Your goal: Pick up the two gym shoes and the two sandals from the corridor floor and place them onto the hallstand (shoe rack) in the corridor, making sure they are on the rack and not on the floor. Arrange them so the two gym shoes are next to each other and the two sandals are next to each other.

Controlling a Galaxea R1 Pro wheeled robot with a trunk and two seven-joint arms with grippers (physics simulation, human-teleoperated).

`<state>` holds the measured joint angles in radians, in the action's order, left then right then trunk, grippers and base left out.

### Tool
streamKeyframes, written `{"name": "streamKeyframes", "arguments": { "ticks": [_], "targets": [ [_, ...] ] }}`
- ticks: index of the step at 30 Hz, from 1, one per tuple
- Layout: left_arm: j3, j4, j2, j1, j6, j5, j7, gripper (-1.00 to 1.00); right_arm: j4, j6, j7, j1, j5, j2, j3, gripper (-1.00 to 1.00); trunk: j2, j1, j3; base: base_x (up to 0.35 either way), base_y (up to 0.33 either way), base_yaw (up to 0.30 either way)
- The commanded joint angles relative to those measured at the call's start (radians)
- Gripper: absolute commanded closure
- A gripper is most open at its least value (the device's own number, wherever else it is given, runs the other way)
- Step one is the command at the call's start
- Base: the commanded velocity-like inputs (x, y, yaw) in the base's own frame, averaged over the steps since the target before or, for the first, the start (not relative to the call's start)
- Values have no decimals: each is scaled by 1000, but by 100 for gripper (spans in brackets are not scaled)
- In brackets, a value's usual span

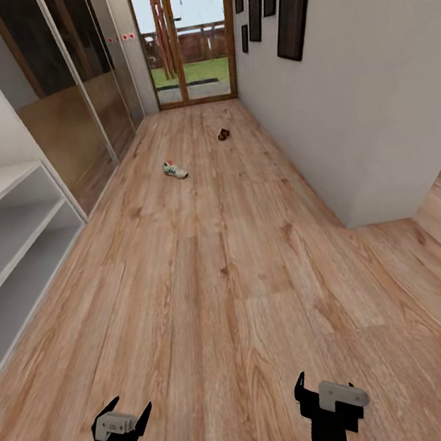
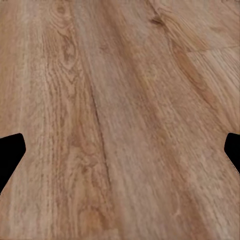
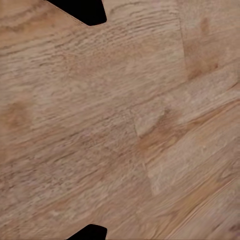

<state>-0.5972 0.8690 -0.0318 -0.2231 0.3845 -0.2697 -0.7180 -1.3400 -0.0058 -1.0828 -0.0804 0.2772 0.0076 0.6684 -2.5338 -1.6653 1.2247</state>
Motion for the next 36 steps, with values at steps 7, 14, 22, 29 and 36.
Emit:
{"name": "streamKeyframes", "arguments": {
  "ticks": [7, 14, 22, 29, 36],
  "targets": [
    [-4, 1, 1, -1, 5, -9, -4, -100, -1, 0, -5, -1, 5, 0, 2, -100, 0, 0, 1, 319, -139, 0],
    [-4, 1, 1, -1, 5, -9, -4, -100, -1, 0, -5, -1, 5, 0, 2, -100, 0, 0, 1, 317, -172, 0],
    [-4, 1, 1, -1, 5, -9, -4, -100, -1, 0, -3, -1, 5, 0, 2, -100, 0, 0, 1, 316, -185, 0],
    [-4, 1, 0, -1, 5, -9, -4, -100, -1, -1, -2, -1, 5, 0, 2, -100, 0, 0, 1, 316, -188, 0],
    [-5, 1, -1, -1, 5, -8, -4, -100, -1, 0, -2, -1, 5, 0, 2, -100, 0, 0, 1, 318, -141, 0]
  ]
}}
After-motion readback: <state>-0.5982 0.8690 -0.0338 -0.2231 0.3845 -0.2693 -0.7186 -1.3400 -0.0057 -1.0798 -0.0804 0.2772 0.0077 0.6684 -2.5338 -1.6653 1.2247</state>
